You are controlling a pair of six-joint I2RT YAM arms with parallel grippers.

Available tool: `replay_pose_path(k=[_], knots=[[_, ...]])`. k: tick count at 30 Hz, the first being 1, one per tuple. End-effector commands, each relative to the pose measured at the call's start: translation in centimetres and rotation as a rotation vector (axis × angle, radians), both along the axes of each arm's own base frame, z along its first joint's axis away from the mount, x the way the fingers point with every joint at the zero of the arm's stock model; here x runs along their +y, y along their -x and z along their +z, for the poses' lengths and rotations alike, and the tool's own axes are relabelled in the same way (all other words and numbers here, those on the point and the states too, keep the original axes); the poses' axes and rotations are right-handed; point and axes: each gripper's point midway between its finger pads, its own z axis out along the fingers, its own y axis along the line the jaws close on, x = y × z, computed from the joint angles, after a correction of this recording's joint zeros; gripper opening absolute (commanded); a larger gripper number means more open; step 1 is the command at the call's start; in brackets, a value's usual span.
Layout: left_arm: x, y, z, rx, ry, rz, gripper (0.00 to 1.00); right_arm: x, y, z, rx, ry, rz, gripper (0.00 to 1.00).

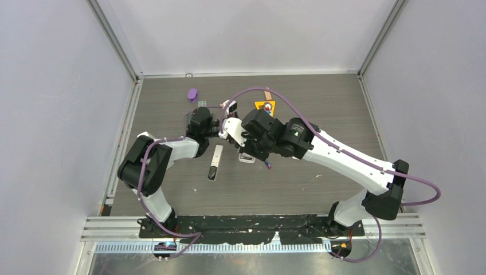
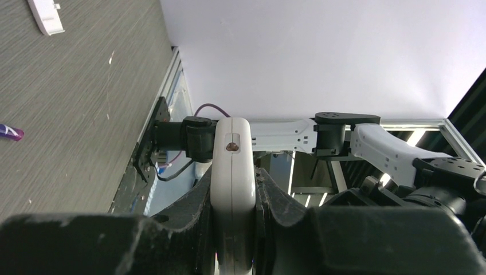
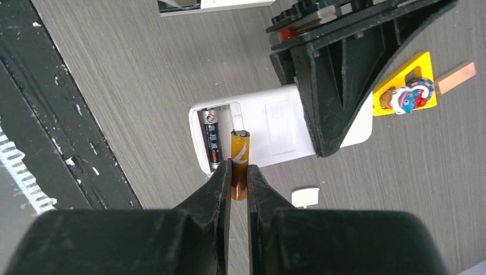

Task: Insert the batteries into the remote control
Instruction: Load the battery into the remote control.

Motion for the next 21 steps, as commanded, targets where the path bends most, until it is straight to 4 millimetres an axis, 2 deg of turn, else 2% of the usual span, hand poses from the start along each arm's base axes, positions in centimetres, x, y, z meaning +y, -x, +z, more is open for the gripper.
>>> replay_pose_path(k=[1,7,12,21], knots=[[-0.3,0.7,1.7,-0.076,0.010,-0.039,0.00,0.8,0.8,0.5,0.008,-0.003,0.055,0.14],[-0.4,1.0,1.5,-0.069,0.005,-0.043,0.00,1.0,1.3,-0.4,0.029,0.025,0.074,0.14],[-0.5,1.2,1.6,-0.079,0.007,-0.047,0.00,0.7,1.0,-1.4,0.023,0.063,0.057,0.16],[-0.5,1.3,1.7,-0.088,0.008,-0.049,0.00,0.5,1.2,-2.2,0.037,0.085,0.051,0.22]])
